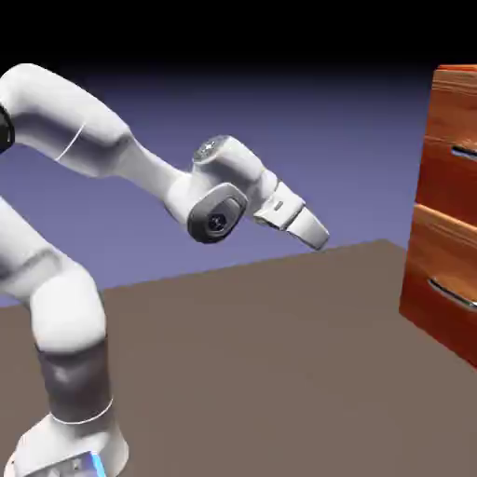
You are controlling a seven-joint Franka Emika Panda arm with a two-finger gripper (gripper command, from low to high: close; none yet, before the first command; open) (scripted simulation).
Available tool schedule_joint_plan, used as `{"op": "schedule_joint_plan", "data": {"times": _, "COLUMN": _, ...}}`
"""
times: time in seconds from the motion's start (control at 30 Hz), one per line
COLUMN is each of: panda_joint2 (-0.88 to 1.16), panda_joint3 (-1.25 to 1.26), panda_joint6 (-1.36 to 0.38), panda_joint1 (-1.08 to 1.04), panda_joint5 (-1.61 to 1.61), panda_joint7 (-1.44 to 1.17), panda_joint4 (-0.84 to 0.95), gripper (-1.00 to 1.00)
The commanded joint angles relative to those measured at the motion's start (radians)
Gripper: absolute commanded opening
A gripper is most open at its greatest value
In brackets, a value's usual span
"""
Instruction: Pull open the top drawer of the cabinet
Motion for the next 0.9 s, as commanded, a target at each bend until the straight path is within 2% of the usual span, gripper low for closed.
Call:
{"op": "schedule_joint_plan", "data": {"times": 0.0, "panda_joint2": -0.016, "panda_joint3": 0.020, "panda_joint6": -0.008, "panda_joint1": -0.036, "panda_joint5": 0.044, "panda_joint7": -0.041, "panda_joint4": 0.022, "gripper": 0.00}}
{"op": "schedule_joint_plan", "data": {"times": 0.87, "panda_joint2": -0.436, "panda_joint3": 0.539, "panda_joint6": -0.226, "panda_joint1": -0.976, "panda_joint5": 1.174, "panda_joint7": -1.094, "panda_joint4": 0.586, "gripper": 0.00}}
